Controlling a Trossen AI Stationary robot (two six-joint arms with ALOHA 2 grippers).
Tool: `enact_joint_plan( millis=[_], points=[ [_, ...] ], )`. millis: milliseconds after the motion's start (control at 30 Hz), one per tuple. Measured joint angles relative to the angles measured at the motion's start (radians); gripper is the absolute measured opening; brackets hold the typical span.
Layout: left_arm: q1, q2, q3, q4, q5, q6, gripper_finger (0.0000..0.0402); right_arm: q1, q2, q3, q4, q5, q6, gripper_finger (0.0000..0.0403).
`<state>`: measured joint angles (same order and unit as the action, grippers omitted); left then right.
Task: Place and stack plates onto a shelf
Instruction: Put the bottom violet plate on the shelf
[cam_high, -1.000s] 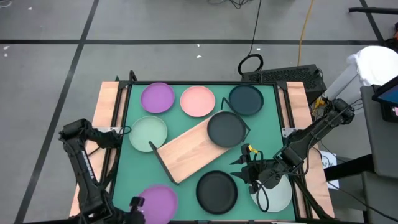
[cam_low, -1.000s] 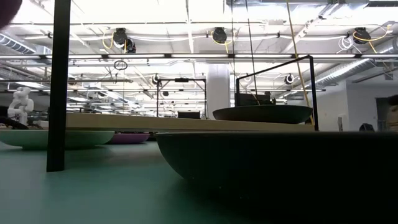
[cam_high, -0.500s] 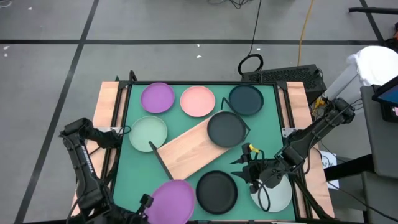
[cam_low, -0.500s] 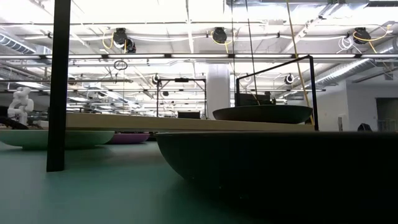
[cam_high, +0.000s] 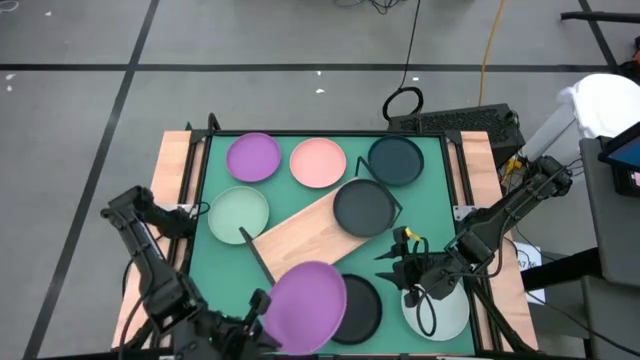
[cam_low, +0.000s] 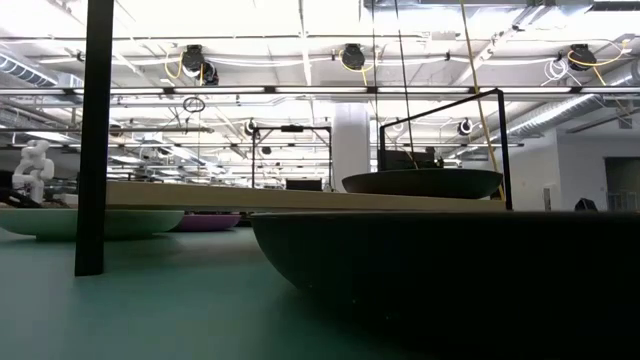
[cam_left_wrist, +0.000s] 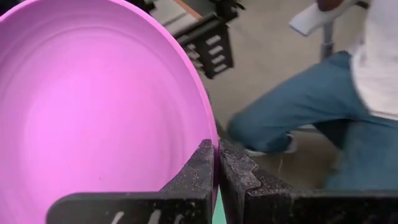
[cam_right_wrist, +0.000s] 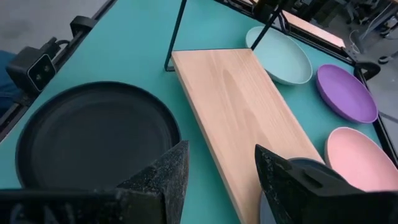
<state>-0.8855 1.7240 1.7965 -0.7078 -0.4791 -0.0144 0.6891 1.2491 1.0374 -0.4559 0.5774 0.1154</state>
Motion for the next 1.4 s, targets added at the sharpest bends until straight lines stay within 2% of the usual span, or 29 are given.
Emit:
enact_joint_plan(
  millis=[233, 333, 500, 733, 1033, 1400],
  points=[
    [0.118, -0.003, 0.025, 0.008, -0.059, 0.11, 0.0008, 0.015, -0.035, 0.0, -0.025, 0.071, 0.0, 0.0164],
    [0.175, -0.003, 0.022, 0.012, -0.097, 0.098, 0.0008, 0.043, -0.061, 0.0, -0.052, 0.109, 0.026, 0.0164],
    [0.257, -0.002, -0.025, 0.03, -0.099, 0.083, 0.0008, 0.099, -0.091, 0.0, -0.099, 0.168, 0.087, 0.0164],
    [0.31, -0.001, -0.113, 0.09, -0.098, 0.026, 0.0008, 0.147, -0.095, 0.0, -0.167, 0.212, 0.161, 0.0164],
    [0.345, -0.001, -0.172, 0.145, -0.098, -0.152, 0.0008, 0.151, -0.095, 0.0, -0.17, 0.212, 0.183, 0.0164],
    [0.388, -0.001, -0.288, 0.143, -0.133, -0.456, 0.0008, 0.151, -0.095, 0.0, -0.171, 0.212, 0.172, 0.0164]
  ],
)
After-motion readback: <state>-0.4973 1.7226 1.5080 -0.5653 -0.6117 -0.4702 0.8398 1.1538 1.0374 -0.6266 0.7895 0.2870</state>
